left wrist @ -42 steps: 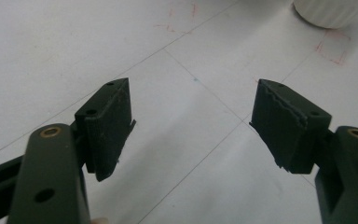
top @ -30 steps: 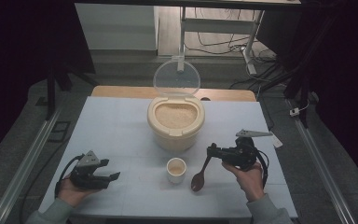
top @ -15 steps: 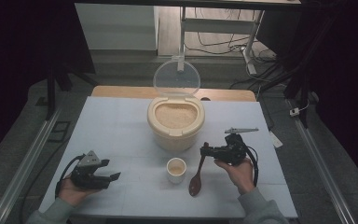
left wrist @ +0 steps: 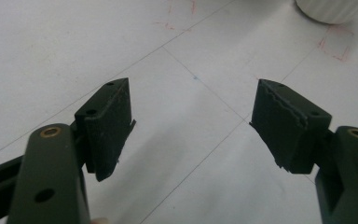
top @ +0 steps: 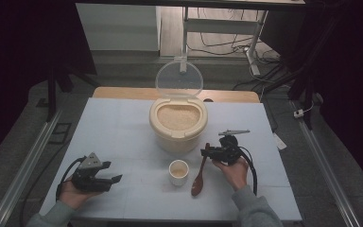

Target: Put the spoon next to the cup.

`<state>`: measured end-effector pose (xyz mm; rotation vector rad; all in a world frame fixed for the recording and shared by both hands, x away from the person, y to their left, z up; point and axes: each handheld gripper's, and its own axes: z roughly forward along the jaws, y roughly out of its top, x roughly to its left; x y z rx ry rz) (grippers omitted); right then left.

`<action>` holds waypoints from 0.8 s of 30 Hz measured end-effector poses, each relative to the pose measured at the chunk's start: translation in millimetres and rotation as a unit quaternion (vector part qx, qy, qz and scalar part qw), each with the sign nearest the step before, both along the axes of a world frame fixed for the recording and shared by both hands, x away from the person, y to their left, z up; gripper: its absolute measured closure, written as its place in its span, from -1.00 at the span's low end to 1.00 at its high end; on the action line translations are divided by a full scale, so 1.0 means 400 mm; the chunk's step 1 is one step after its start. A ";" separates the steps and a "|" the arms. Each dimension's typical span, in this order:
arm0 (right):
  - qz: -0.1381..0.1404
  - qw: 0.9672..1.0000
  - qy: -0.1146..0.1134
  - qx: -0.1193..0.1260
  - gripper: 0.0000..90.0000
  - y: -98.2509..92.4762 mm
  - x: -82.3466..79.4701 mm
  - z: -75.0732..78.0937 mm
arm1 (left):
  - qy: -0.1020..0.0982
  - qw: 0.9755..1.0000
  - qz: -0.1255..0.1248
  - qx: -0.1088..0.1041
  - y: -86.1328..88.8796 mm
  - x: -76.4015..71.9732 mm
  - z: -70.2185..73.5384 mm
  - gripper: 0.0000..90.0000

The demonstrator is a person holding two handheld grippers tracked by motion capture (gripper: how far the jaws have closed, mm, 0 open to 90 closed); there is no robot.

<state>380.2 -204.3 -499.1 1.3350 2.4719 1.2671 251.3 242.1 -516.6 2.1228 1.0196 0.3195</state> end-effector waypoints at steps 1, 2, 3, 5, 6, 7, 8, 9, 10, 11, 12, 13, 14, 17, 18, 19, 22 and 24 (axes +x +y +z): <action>-0.001 1.000 -0.003 -0.009 0.43 0.002 0.001 -0.006 | 0.000 1.000 0.000 0.001 0.000 0.000 0.000 -0.37; -0.003 1.000 -0.003 -0.015 0.41 0.004 0.002 -0.011 | 0.001 1.000 -0.001 0.001 0.000 0.000 0.000 -0.37; -0.005 1.000 -0.004 -0.021 0.39 0.005 0.004 -0.016 | 0.001 1.000 -0.001 0.001 -0.001 0.000 -0.001 -0.37; -0.008 0.999 -0.008 -0.031 0.35 0.010 0.005 -0.026 | 0.001 1.000 -0.001 0.001 -0.001 0.000 -0.001 -0.37; -0.010 0.999 -0.010 -0.038 0.33 0.012 0.005 -0.029 | 0.001 1.000 -0.001 0.001 -0.001 0.000 -0.001 -0.37; -0.011 0.999 -0.012 -0.045 0.31 0.015 0.005 -0.032 | 0.001 1.000 -0.001 0.001 -0.001 0.000 -0.001 -0.37; -0.013 0.998 -0.014 -0.052 0.29 0.016 0.005 -0.033 | 0.001 1.000 -0.001 0.001 -0.001 0.000 -0.001 -0.37; -0.013 0.998 -0.016 -0.059 0.27 0.018 0.005 -0.035 | 0.001 1.000 -0.001 0.001 -0.001 0.000 -0.001 -0.37; -0.014 0.997 -0.019 -0.068 0.25 0.020 0.004 -0.035 | 0.001 1.000 -0.001 0.001 -0.001 0.000 -0.001 -0.37; -0.013 0.997 -0.024 -0.075 0.24 0.021 0.005 -0.037 | 0.002 1.000 -0.001 0.002 -0.002 0.000 -0.001 -0.37; -0.013 0.996 -0.027 -0.078 0.22 0.023 0.005 -0.038 | 0.002 1.000 -0.001 0.002 -0.002 0.001 -0.002 -0.37; -0.014 0.996 -0.028 -0.085 0.21 0.024 0.004 -0.039 | 0.002 1.000 -0.002 0.002 -0.002 0.001 -0.002 -0.37; -0.015 0.995 -0.029 -0.091 0.19 0.026 0.004 -0.040 | 0.002 1.000 -0.002 0.003 -0.002 0.001 -0.001 -0.37; -0.013 0.993 -0.036 -0.108 0.15 0.032 0.004 -0.043 | 0.001 1.000 -0.001 0.002 -0.002 0.000 -0.001 -0.37; -0.013 0.993 -0.038 -0.111 0.14 0.034 0.005 -0.044 | 0.001 1.000 -0.001 0.002 -0.002 0.000 -0.001 -0.37; -0.013 0.993 -0.037 -0.111 0.13 0.035 0.005 -0.045 | 0.001 1.000 0.000 0.002 -0.002 0.000 -0.001 -0.37; -0.014 0.992 -0.039 -0.117 0.11 0.036 0.006 -0.047 | 0.000 1.000 0.001 0.002 -0.002 0.001 -0.001 -0.37; -0.016 0.993 -0.042 -0.113 0.09 0.033 0.009 -0.048 | 0.000 1.000 0.002 0.002 -0.002 0.001 -0.001 -0.37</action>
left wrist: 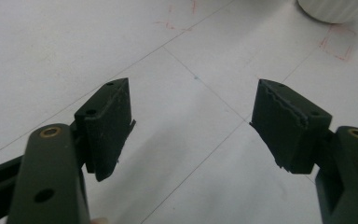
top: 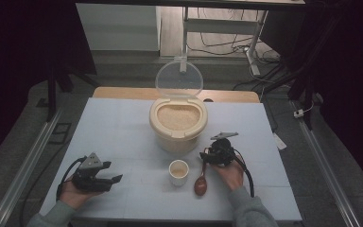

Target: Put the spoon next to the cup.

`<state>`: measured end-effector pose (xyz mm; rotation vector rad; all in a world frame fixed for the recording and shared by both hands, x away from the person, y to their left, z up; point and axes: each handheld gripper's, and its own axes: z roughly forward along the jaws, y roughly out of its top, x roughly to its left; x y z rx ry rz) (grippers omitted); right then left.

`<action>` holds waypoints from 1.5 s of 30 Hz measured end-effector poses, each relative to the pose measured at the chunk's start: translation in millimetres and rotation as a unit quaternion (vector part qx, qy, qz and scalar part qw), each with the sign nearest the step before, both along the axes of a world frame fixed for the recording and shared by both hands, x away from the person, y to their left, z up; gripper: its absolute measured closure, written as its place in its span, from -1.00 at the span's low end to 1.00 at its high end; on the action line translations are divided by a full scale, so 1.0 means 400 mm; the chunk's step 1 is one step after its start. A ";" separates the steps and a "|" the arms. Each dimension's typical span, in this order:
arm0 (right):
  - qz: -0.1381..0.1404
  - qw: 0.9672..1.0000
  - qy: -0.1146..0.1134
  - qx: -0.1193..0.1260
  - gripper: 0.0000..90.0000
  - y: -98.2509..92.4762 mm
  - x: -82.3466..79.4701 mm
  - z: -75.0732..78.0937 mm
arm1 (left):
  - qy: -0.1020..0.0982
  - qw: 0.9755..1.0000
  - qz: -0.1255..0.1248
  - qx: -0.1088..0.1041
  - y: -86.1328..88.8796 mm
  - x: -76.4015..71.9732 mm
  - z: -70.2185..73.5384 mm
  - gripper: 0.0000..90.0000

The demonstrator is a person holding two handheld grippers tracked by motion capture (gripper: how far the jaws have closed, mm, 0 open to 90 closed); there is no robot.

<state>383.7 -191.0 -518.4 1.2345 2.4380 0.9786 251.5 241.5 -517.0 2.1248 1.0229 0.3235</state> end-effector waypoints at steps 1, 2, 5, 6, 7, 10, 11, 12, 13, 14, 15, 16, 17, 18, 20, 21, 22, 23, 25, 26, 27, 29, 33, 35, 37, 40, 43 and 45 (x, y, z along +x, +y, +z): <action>0.000 1.000 -0.001 0.004 0.08 -0.003 0.002 0.000 | 0.000 1.000 0.000 0.000 0.000 0.000 0.000 -0.38; -0.003 1.000 -0.002 0.010 0.05 -0.005 0.003 0.001 | 0.000 1.000 0.000 0.000 0.000 0.000 0.000 -0.38; -0.009 1.000 -0.007 0.021 -0.01 -0.018 0.004 0.008 | 0.000 1.000 0.001 0.000 0.001 0.000 0.000 -0.38; -0.011 1.000 -0.011 0.024 -0.03 -0.025 0.004 0.013 | 0.000 1.000 0.001 -0.001 0.001 0.000 0.000 -0.38; -0.011 0.999 -0.015 0.030 -0.02 -0.033 0.001 0.019 | -0.001 1.000 0.001 -0.001 0.001 0.000 0.000 -0.38; -0.006 0.999 -0.028 0.042 -0.01 -0.059 -0.014 0.038 | -0.001 1.000 0.002 -0.002 0.003 0.000 0.001 -0.38; 0.001 0.998 -0.033 0.046 0.00 -0.068 -0.022 0.045 | -0.002 1.000 0.002 -0.002 0.003 0.000 0.001 -0.38; 0.007 0.998 -0.036 0.051 0.00 -0.077 -0.029 0.050 | -0.002 1.000 0.003 -0.003 0.003 0.000 0.001 -0.38; 0.015 0.997 -0.039 0.057 0.00 -0.086 -0.038 0.056 | -0.003 1.000 0.003 -0.003 0.003 0.000 0.001 -0.38; 0.025 0.997 -0.041 0.066 0.00 -0.095 -0.047 0.060 | -0.004 1.000 0.004 -0.003 0.004 -0.001 0.001 -0.38; 0.033 0.996 -0.045 0.072 0.01 -0.104 -0.055 0.064 | -0.004 1.000 0.004 -0.004 0.004 -0.001 0.001 -0.38; 0.042 0.995 -0.050 0.079 0.02 -0.112 -0.064 0.066 | -0.005 1.000 0.004 -0.004 0.004 -0.001 0.002 -0.38; 0.050 0.994 -0.052 0.084 0.02 -0.121 -0.072 0.069 | -0.006 1.000 0.005 -0.005 0.004 -0.001 0.002 -0.38; 0.056 0.993 -0.055 0.087 0.03 -0.128 -0.080 0.071 | -0.007 1.000 0.006 -0.005 0.004 -0.001 0.002 -0.38; 0.071 0.992 -0.063 0.088 0.05 -0.143 -0.096 0.076 | -0.009 1.000 0.007 -0.005 0.005 -0.002 0.003 -0.38; 0.078 0.991 -0.067 0.091 0.06 -0.151 -0.105 0.079 | -0.010 1.000 0.008 -0.006 0.005 -0.002 0.004 -0.38; 0.084 0.990 -0.072 0.091 0.06 -0.159 -0.112 0.083 | -0.011 1.000 0.009 -0.006 0.005 -0.002 0.004 -0.38; 0.089 0.989 -0.076 0.094 0.06 -0.166 -0.120 0.085 | -0.011 1.000 0.010 -0.006 0.005 -0.001 0.004 -0.38; 0.098 0.987 -0.084 0.097 0.05 -0.180 -0.134 0.090 | -0.012 1.000 0.011 -0.007 0.005 -0.001 0.004 -0.39; 0.103 0.986 -0.087 0.097 0.05 -0.187 -0.141 0.091 | -0.012 1.000 0.012 -0.006 0.005 -0.001 0.004 -0.39; 0.107 0.986 -0.089 0.096 0.05 -0.194 -0.147 0.093 | -0.013 1.000 0.013 -0.007 0.005 -0.001 0.004 -0.40; 0.110 0.985 -0.093 0.096 0.05 -0.208 -0.159 0.093 | -0.014 1.000 0.014 -0.008 0.005 -0.002 0.005 -0.40; 0.109 0.984 -0.102 0.094 0.04 -0.238 -0.182 0.088 | -0.018 1.000 0.016 -0.009 0.005 -0.003 0.006 -0.40; 0.110 0.984 -0.107 0.085 0.04 -0.252 -0.193 0.082 | -0.018 1.000 0.015 -0.009 0.004 -0.004 0.005 -0.40; 0.107 0.985 -0.109 0.077 0.03 -0.267 -0.200 0.073 | -0.017 1.000 0.015 -0.009 0.002 -0.004 0.004 -0.40; 0.101 0.987 -0.107 0.072 0.03 -0.286 -0.204 0.057 | -0.018 1.000 0.013 -0.008 -0.002 -0.006 0.004 -0.41; 0.094 0.987 -0.106 0.074 0.03 -0.294 -0.200 0.050 | -0.019 1.000 0.011 -0.007 -0.005 -0.007 0.004 -0.41; 0.093 0.987 -0.106 0.073 0.03 -0.293 -0.198 0.050 | -0.020 1.000 0.009 -0.006 -0.007 -0.008 0.004 -0.41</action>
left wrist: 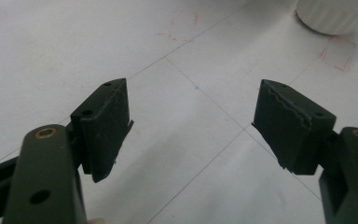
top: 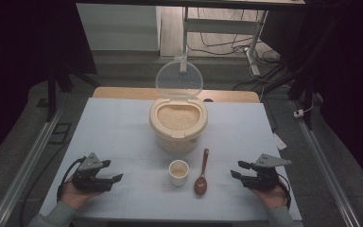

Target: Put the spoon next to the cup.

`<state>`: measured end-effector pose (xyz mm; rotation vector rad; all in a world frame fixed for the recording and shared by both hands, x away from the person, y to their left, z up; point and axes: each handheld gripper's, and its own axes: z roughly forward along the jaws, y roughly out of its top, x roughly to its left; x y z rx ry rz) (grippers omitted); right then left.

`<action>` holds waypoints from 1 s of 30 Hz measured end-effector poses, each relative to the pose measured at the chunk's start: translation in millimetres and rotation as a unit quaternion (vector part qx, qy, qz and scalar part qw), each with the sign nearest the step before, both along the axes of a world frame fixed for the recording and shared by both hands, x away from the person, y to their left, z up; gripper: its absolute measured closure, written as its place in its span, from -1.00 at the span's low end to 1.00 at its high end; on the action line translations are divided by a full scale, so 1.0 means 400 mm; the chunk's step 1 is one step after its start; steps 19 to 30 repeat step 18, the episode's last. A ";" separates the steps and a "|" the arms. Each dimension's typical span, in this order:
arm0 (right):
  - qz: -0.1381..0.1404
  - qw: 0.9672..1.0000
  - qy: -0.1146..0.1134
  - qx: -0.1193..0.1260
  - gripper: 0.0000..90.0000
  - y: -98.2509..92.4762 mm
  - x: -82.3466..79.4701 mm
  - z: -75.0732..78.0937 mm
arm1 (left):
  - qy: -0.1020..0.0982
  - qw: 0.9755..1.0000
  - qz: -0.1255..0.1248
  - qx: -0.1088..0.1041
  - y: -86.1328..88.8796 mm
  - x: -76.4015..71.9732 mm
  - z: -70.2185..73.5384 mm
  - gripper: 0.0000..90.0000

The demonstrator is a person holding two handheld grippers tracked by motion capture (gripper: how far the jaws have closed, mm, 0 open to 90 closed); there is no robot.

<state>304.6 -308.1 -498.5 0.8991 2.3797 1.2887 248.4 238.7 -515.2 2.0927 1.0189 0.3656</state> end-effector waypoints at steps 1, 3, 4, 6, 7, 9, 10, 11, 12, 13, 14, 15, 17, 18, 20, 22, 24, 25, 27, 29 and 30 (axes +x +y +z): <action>0.001 1.000 0.000 0.001 0.03 0.003 0.001 0.000 | 0.000 1.000 0.000 0.000 -0.001 0.000 0.000 -0.41; 0.004 1.000 -0.002 -0.002 0.03 0.009 0.001 0.000 | 0.000 1.000 -0.001 0.000 -0.001 0.000 0.000 -0.42; 0.003 1.000 -0.005 -0.003 0.03 0.011 0.001 0.000 | 0.000 1.000 -0.001 0.001 -0.002 0.000 0.000 -0.42; 0.003 1.000 -0.006 -0.006 0.03 0.013 0.001 0.001 | -0.001 1.000 -0.001 0.001 -0.002 -0.001 -0.001 -0.42; 0.005 1.000 -0.005 -0.004 0.03 0.014 0.001 0.001 | -0.001 1.000 -0.001 0.002 -0.002 -0.001 0.000 -0.42; 0.004 1.000 -0.005 -0.004 0.03 0.013 0.000 0.002 | -0.001 1.000 0.000 0.001 -0.002 -0.001 0.000 -0.43; 0.004 1.000 -0.005 -0.004 0.03 0.013 0.000 0.002 | -0.001 1.000 0.000 0.001 -0.001 0.000 0.000 -0.43; 0.005 1.000 -0.006 -0.002 0.03 0.013 0.000 0.001 | -0.001 1.000 0.000 0.000 -0.001 0.000 0.000 -0.43; 0.004 1.000 -0.006 -0.003 0.03 0.013 0.000 0.002 | -0.001 1.000 0.000 0.001 -0.001 0.000 -0.001 -0.43; 0.004 1.000 -0.006 -0.005 0.03 0.013 0.000 0.002 | -0.001 1.000 0.000 0.001 -0.002 0.000 -0.001 -0.44; 0.004 1.000 -0.006 -0.005 0.03 0.013 0.000 0.002 | -0.001 1.000 0.000 0.001 -0.002 0.000 -0.001 -0.44; 0.005 1.000 -0.006 -0.007 0.03 0.013 0.000 0.002 | -0.001 1.000 -0.001 0.002 -0.002 0.000 -0.001 -0.44; 0.003 1.000 -0.008 -0.012 0.03 0.014 -0.001 0.002 | -0.001 1.000 0.000 0.001 -0.002 0.000 -0.001 -0.44; 0.005 1.000 -0.009 -0.011 0.03 0.015 -0.002 0.002 | -0.001 1.000 -0.001 0.002 -0.002 0.000 -0.001 -0.44; 0.005 1.000 -0.009 -0.011 0.03 0.015 -0.002 0.002 | -0.001 1.000 -0.001 0.002 -0.002 0.000 -0.001 -0.44; 0.005 1.000 -0.009 -0.011 0.03 0.015 -0.002 0.002 | -0.001 1.000 -0.001 0.002 -0.002 0.000 -0.001 -0.44; 0.005 1.000 -0.009 -0.011 0.03 0.015 -0.002 0.002 | -0.001 1.000 -0.001 0.002 -0.002 0.000 -0.001 -0.44; 0.005 1.000 -0.009 -0.011 0.03 0.015 -0.002 0.002 | -0.001 1.000 -0.001 0.002 -0.002 0.000 -0.001 -0.44; 0.005 1.000 -0.009 -0.011 0.03 0.015 -0.002 0.002 | -0.001 1.000 -0.001 0.002 -0.002 0.000 -0.001 -0.44; 0.005 1.000 -0.009 -0.011 0.03 0.015 -0.002 0.002 | -0.001 1.000 -0.001 0.002 -0.002 0.000 -0.001 -0.44; 0.005 1.000 -0.009 -0.011 0.03 0.015 -0.002 0.002 | -0.001 1.000 -0.001 0.002 -0.002 0.000 -0.001 -0.44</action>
